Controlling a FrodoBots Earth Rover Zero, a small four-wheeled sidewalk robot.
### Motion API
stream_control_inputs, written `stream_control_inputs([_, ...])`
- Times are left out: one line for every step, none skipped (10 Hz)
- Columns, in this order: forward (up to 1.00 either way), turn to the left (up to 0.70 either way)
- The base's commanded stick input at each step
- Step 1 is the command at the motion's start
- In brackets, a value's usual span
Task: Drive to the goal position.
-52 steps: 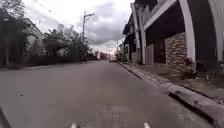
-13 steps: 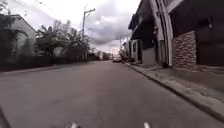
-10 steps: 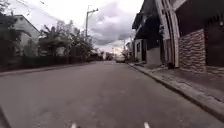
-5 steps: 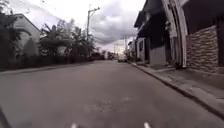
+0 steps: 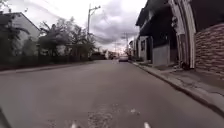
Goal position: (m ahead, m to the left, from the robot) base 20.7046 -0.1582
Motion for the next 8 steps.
stream_control_inputs([0.70, -0.29])
stream_control_inputs([0.70, -0.35])
stream_control_inputs([0.70, -0.29])
stream_control_inputs([0.70, 0.03])
stream_control_inputs([0.70, 0.13])
stream_control_inputs([0.70, 0.13])
stream_control_inputs([0.70, 0.13])
stream_control_inputs([0.70, 0.08])
